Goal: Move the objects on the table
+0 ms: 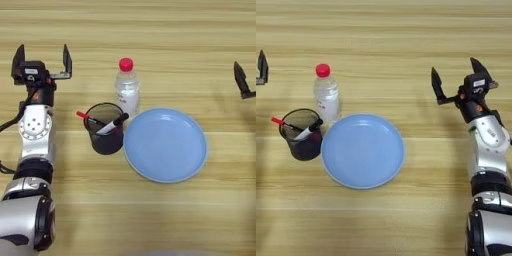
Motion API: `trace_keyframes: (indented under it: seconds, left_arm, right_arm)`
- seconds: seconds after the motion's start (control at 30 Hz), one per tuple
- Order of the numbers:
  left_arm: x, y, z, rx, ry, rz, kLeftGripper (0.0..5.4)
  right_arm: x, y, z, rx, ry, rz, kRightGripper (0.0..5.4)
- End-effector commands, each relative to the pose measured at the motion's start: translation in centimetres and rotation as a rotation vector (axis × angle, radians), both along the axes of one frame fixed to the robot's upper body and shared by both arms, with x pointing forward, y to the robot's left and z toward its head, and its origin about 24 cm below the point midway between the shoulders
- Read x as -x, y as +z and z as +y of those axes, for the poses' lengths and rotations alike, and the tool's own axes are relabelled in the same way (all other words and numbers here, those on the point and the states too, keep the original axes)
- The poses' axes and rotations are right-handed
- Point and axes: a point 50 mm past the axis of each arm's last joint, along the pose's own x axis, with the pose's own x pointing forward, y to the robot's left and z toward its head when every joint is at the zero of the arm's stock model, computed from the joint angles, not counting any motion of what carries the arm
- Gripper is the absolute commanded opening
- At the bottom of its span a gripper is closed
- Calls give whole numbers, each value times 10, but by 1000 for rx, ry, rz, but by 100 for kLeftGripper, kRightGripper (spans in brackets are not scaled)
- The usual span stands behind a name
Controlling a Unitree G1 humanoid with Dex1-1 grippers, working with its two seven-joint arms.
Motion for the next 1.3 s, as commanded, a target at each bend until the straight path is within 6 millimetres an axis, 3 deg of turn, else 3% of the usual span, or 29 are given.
trace_keyframes:
  seconds: [0.03,0.37,0.77,1.03,1.17,1.3]
  left_arm:
    - [-3,1,-2,29,-4,-3,536]
    - [3,-5,-8,-25,-83,26,536]
    - [10,-9,-7,-64,-161,70,536]
    - [9,-12,-6,-61,-159,98,536]
    - [9,-13,-7,-60,-159,104,536]
    - [9,-14,-7,-57,-158,106,536]
  right_arm:
    - [-4,9,-3,13,-6,-27,540]
    - [1,0,-1,19,10,1,540]
    - [6,3,11,22,49,-24,540]
    - [15,23,52,61,292,-106,540]
    - [26,29,86,133,542,-97,540]
    - [37,22,106,177,769,-17,540]
